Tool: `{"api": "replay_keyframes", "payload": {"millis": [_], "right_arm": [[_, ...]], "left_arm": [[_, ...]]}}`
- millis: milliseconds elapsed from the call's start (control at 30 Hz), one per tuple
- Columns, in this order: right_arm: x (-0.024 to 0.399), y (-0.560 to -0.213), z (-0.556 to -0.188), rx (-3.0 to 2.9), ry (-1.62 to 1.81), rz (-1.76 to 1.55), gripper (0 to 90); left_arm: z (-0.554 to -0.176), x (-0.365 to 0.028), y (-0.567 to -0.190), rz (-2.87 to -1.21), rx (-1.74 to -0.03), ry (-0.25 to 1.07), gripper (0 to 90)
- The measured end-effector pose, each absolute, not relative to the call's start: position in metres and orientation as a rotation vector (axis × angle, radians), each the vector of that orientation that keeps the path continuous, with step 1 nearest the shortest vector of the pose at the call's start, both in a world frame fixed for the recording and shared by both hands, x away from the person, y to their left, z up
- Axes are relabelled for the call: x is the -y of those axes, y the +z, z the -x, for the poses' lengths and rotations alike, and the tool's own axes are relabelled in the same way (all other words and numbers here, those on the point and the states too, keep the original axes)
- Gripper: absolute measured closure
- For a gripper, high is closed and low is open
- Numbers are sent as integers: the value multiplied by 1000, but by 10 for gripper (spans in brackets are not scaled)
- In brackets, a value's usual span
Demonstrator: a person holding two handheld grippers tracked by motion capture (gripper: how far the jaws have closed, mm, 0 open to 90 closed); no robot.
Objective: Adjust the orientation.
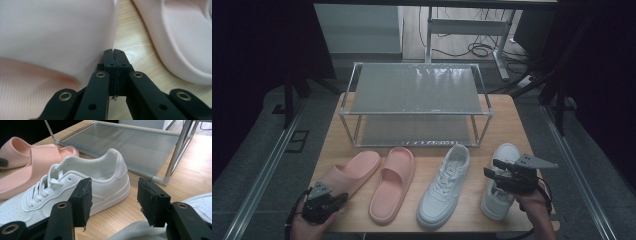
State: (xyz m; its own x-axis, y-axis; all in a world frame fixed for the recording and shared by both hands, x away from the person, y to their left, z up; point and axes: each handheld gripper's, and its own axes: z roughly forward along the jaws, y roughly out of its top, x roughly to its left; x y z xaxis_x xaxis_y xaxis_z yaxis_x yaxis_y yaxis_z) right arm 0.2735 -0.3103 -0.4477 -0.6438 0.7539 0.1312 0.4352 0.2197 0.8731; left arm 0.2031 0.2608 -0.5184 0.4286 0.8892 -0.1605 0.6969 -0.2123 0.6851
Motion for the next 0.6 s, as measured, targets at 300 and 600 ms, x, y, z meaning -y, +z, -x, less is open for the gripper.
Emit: {"api": "replay_keyframes", "payload": {"millis": [300, 600], "right_arm": [[311, -444, -269, -2157, 1401, -1107, 455], [314, -443, -268, -2128, 1400, -1112, 455]], "left_arm": [[-219, -280, -518, -1951, -1361, 341, 897], [-239, -296, -519, -1915, -1396, 339, 899]]}}
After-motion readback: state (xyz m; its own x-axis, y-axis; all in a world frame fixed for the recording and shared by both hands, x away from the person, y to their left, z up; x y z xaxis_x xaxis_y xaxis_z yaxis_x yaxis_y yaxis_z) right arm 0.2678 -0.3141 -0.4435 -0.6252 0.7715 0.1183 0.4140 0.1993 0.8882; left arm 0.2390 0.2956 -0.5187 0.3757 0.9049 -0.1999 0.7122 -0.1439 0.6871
